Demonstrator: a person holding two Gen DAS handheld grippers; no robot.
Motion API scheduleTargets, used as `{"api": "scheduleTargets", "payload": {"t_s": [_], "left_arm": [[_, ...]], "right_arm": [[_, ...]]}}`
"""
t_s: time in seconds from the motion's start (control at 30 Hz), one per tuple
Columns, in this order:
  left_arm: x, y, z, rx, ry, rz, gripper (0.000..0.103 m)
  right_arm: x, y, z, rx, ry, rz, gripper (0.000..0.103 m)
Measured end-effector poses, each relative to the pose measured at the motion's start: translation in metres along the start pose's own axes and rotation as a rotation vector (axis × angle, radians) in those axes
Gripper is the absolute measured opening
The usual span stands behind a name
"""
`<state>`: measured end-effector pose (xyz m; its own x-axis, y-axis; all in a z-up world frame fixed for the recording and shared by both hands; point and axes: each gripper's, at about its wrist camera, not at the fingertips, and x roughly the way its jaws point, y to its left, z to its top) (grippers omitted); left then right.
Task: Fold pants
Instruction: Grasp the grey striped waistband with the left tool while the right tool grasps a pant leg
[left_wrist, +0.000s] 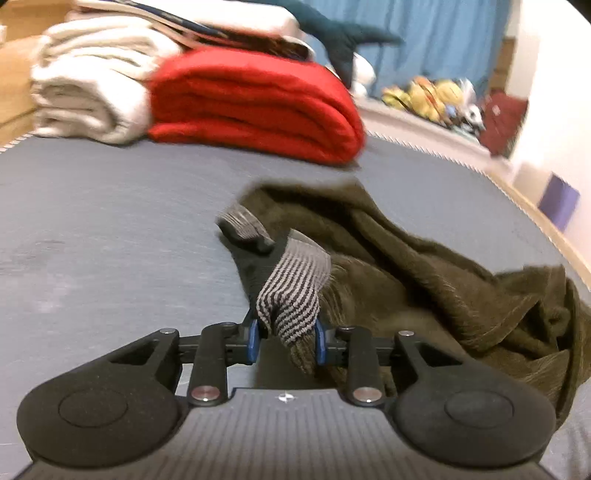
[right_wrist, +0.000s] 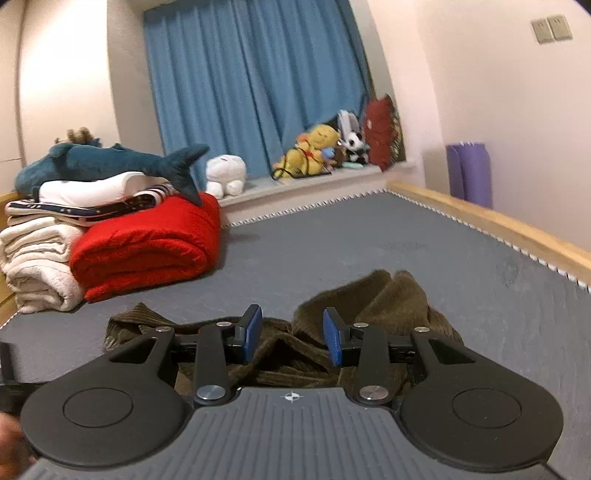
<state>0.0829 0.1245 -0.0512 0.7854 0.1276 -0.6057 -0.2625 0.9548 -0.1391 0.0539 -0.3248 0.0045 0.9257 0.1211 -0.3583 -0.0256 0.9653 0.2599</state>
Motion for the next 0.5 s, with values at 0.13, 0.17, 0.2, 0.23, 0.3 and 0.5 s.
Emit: {"api": "scheduleTargets", "payload": {"t_s": [0.13, 0.17, 0.2, 0.23, 0.3, 0.5], "left_arm": [[-0.061, 0.055, -0.004, -0.109, 0.009, 0.040, 0.029], [-0.075, 0.069, -0.006, -0.142, -0.004, 0.058, 0.029], [-0.089, 0.083, -0.006, -0.180, -0.024, 0.079, 0.027], [-0.101, 0.095, -0.008, -0.216, -0.043, 0.103, 0.027], [-0.124, 0.120, -0.011, -0.311, -0.075, 0.186, 0.025], [-0.128, 0.165, -0.037, -0.522, 0.087, 0.334, 0.028]], "right_arm": [[0.006, -0.004, -0.003, 0.040, 0.026, -0.025, 0.039], [0.007, -0.005, -0.003, 0.049, 0.029, -0.027, 0.039], [0.008, -0.006, -0.004, 0.054, 0.027, -0.030, 0.039], [0.008, -0.007, -0.005, 0.050, 0.022, -0.039, 0.039], [0.010, -0.012, -0.008, 0.046, 0.018, -0.061, 0.039], [0.019, -0.038, -0.010, 0.129, 0.038, -0.125, 0.039]]}}
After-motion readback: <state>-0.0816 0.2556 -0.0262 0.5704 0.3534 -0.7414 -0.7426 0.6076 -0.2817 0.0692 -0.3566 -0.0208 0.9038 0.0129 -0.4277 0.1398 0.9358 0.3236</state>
